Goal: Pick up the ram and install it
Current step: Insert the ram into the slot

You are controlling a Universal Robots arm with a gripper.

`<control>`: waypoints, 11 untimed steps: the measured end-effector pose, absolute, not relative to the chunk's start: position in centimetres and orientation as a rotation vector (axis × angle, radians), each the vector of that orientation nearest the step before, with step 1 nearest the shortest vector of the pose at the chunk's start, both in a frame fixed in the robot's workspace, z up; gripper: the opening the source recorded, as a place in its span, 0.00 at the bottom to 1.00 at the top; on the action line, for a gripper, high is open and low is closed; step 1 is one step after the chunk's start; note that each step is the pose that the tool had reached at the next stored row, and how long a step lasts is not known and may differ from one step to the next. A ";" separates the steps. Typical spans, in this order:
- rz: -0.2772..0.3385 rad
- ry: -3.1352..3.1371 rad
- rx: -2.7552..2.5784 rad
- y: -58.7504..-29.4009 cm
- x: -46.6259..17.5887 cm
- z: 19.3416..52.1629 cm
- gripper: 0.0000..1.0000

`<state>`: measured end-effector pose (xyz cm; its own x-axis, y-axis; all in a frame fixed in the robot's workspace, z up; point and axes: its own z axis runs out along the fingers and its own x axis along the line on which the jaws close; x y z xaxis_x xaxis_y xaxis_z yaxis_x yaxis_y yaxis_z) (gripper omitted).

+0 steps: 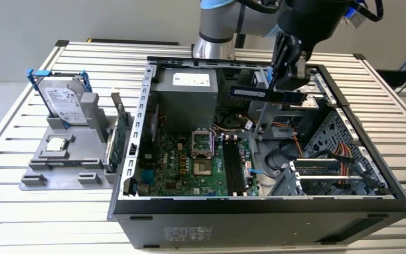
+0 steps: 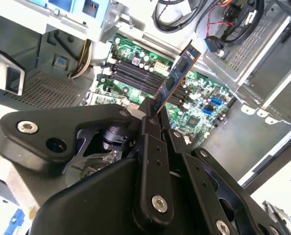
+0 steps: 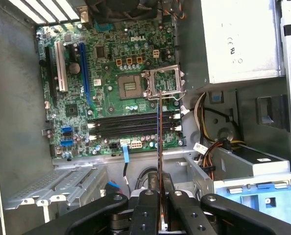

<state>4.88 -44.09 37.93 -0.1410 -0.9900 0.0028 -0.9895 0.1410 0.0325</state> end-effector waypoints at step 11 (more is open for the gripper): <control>-0.038 -2.481 1.891 -44.1 4.9 37.9 0.00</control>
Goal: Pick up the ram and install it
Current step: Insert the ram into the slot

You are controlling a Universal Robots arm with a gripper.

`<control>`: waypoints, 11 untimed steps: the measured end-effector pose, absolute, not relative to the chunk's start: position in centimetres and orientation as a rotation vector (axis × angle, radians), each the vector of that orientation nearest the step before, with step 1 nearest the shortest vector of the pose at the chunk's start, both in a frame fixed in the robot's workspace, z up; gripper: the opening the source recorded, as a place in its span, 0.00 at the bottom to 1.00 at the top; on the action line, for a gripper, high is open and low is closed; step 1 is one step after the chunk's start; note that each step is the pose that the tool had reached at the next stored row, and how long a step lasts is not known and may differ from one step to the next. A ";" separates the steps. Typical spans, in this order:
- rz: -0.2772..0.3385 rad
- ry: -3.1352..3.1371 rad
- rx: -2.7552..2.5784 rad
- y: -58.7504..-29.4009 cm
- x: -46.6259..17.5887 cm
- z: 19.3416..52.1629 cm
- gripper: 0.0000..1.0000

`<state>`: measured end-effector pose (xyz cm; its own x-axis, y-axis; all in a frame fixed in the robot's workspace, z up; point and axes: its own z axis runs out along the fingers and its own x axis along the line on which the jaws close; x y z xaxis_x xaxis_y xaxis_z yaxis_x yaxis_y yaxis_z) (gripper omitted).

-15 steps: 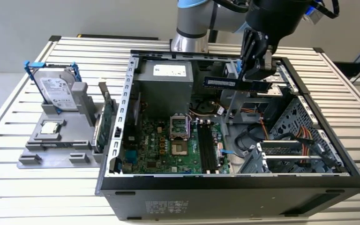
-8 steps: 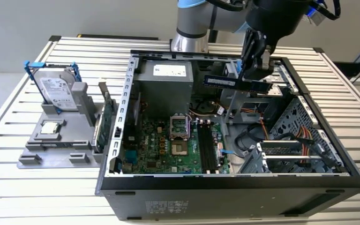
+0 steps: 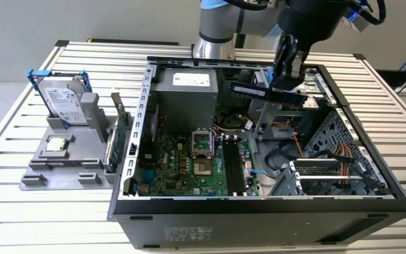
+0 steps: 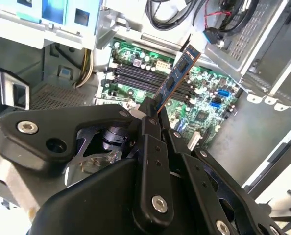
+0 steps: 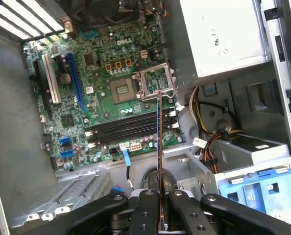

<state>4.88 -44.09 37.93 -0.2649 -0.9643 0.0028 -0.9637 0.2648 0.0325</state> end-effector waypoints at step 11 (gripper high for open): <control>-0.040 -2.587 1.746 -44.1 4.9 37.9 0.00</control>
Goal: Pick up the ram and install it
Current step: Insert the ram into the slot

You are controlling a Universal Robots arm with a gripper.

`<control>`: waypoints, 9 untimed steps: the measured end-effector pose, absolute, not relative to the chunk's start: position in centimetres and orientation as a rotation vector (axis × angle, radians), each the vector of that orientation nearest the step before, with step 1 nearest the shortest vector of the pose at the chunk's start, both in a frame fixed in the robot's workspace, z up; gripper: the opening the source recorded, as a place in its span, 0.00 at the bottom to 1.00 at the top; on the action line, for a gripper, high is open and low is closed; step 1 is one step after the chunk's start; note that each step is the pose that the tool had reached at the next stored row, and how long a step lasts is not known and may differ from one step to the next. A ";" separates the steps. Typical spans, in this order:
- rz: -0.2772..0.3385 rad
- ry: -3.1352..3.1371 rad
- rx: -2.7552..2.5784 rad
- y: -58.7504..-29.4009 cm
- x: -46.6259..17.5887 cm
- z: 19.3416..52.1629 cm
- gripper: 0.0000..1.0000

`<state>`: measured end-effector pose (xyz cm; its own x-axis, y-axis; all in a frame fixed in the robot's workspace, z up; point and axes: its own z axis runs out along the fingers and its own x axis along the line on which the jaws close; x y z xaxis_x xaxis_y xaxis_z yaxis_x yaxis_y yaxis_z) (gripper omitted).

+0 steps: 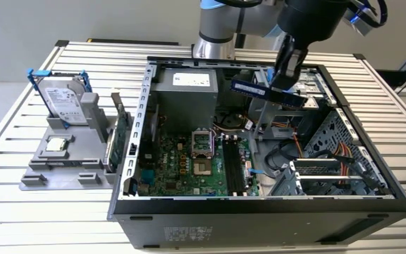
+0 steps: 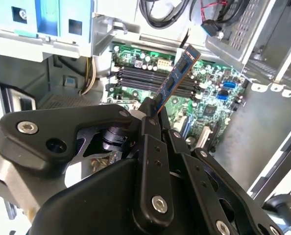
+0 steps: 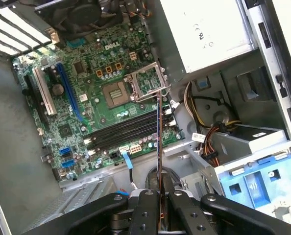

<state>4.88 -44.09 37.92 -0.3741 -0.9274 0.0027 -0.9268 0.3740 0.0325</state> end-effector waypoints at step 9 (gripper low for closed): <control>-0.041 -2.669 1.620 -44.1 4.9 37.9 0.00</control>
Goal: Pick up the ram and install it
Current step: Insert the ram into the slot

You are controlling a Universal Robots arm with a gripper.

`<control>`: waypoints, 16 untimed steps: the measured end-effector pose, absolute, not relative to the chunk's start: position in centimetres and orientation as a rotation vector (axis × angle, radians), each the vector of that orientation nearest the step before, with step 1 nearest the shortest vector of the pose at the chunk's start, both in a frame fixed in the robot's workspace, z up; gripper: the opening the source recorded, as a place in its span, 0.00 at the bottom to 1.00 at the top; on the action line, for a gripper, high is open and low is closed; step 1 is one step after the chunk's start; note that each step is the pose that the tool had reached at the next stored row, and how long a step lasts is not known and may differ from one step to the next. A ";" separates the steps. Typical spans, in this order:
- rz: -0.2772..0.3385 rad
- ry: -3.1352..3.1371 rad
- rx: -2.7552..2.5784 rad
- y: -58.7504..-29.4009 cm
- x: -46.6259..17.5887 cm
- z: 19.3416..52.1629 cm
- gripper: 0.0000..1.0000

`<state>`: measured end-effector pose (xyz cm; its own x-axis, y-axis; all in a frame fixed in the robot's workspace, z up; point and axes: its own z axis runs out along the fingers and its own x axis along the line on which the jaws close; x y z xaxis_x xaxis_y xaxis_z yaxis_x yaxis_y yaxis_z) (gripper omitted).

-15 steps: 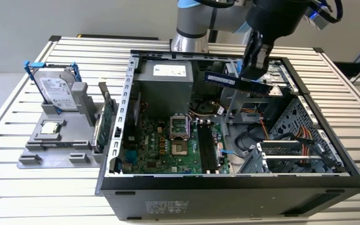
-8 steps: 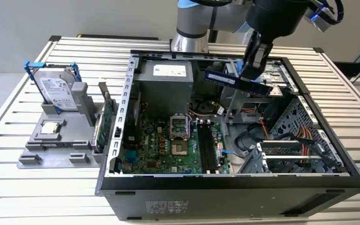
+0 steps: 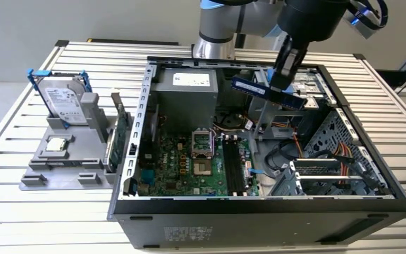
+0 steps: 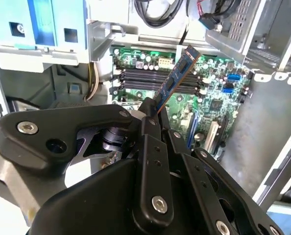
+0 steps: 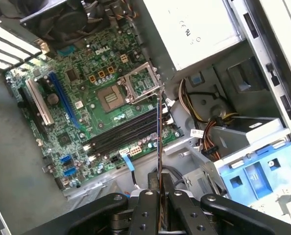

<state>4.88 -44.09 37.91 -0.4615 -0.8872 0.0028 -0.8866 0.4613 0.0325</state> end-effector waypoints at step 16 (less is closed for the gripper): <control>-0.043 -2.778 1.429 -44.2 4.9 37.9 0.00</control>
